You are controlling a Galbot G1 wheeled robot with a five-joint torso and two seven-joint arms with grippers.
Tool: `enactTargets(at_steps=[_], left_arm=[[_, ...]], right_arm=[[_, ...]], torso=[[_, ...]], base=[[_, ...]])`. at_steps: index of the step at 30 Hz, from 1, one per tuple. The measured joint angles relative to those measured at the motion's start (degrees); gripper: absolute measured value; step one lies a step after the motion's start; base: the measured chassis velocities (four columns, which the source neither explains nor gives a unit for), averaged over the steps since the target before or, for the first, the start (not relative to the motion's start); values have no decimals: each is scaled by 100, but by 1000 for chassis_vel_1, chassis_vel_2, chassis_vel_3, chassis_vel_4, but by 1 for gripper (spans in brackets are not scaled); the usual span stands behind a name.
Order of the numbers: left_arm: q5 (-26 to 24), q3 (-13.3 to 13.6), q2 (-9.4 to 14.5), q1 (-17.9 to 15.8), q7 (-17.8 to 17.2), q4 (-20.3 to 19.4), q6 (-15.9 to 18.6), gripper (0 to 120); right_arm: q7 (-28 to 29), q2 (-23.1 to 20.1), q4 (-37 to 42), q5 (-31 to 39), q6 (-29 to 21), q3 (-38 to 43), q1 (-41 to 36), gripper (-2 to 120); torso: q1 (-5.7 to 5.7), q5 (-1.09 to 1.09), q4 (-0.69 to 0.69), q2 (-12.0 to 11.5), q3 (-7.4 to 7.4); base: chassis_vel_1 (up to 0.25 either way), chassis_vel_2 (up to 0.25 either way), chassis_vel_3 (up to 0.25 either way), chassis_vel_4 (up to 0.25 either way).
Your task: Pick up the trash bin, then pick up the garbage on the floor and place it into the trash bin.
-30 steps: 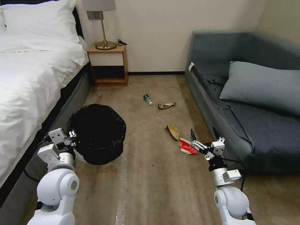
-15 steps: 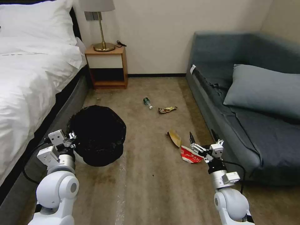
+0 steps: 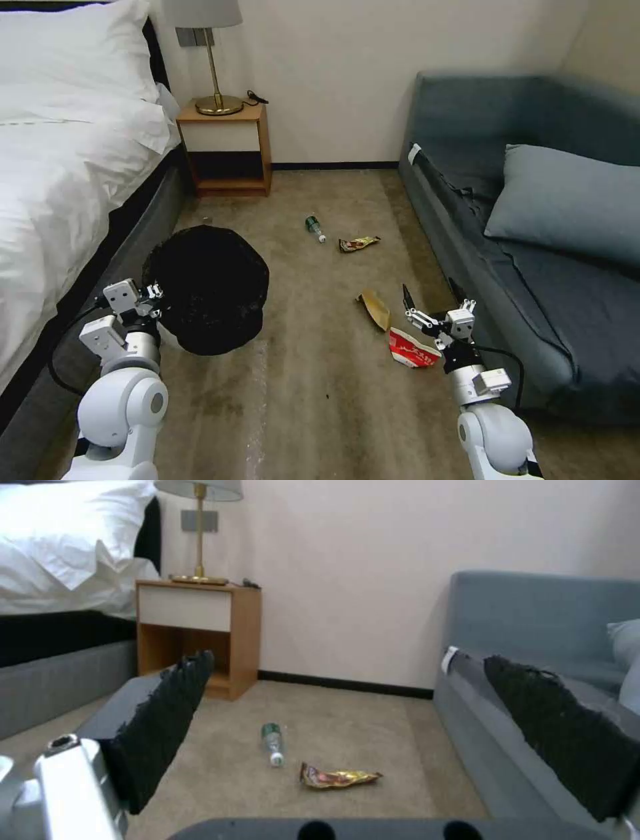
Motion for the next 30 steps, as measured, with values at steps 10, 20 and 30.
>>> enactTargets(at_steps=[10, 20, 30], left_arm=[[14, -16, -4, 27, 26, 44, -54, 5], [2, -51, -1, 47, 46, 81, -110, 5], [-8, -72, -5, 56, 58, 94, -139, 5]], right_arm=[[-15, -64, -85, 16, 24, 73, -41, 100], [-19, -53, -68, 18, 24, 68, -62, 100], [45, -55, -98, -3, 21, 74, -73, 100]], torso=[[0, 0, 0, 0, 0], [0, 0, 0, 0, 0], [1, 0, -1, 0, 0]], base=[[-86, 84, 83, -70], [-76, 88, 81, -77], [-82, 71, 81, -75]])
